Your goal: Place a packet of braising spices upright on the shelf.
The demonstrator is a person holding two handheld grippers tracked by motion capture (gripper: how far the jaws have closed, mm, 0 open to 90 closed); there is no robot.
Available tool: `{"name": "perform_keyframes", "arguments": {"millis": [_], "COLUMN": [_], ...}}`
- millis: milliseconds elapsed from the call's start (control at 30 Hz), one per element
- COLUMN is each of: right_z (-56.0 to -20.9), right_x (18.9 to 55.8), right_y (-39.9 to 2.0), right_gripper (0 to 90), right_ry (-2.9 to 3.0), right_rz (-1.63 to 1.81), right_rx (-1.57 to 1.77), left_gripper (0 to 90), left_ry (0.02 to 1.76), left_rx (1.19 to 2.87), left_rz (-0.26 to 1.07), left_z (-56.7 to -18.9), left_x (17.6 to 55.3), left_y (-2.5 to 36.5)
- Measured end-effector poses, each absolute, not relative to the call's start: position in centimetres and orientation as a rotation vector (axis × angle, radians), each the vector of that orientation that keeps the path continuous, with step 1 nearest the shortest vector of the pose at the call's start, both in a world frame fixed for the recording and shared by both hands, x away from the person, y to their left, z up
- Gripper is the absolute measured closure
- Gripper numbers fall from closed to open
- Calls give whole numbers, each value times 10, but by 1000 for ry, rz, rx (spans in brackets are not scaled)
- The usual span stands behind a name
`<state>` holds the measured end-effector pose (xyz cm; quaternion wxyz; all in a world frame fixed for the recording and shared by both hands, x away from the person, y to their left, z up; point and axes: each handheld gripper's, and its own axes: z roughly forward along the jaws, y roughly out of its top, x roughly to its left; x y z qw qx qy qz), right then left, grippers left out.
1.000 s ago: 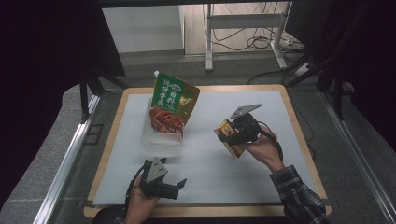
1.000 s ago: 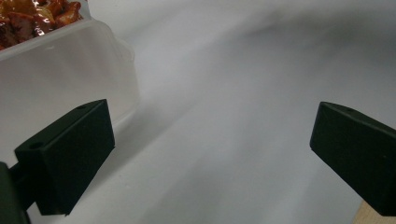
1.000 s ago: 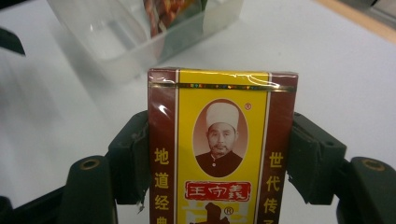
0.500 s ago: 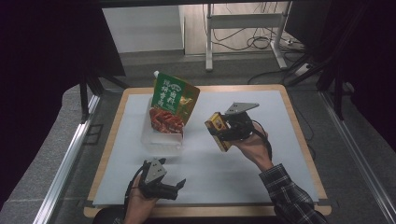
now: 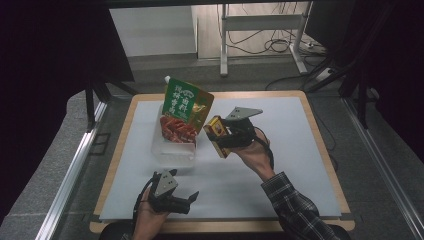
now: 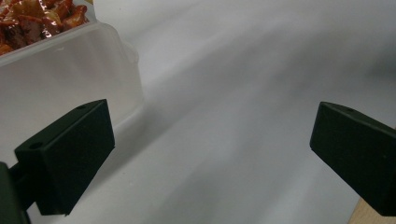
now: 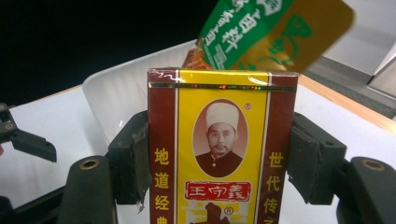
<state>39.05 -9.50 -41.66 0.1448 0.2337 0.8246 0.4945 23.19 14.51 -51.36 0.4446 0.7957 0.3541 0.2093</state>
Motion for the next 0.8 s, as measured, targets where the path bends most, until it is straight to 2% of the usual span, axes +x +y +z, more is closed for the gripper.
{"name": "perform_keyframes", "arguments": {"millis": [800], "right_z": [-433], "right_x": [400], "right_y": [-25], "right_gripper": [322], "right_ry": [2316], "right_rz": [1529], "right_rx": [638], "left_gripper": [0], "left_ry": [866], "left_rx": [1971], "left_rz": [518], "left_z": [-513], "left_x": [231], "left_y": [145]}}
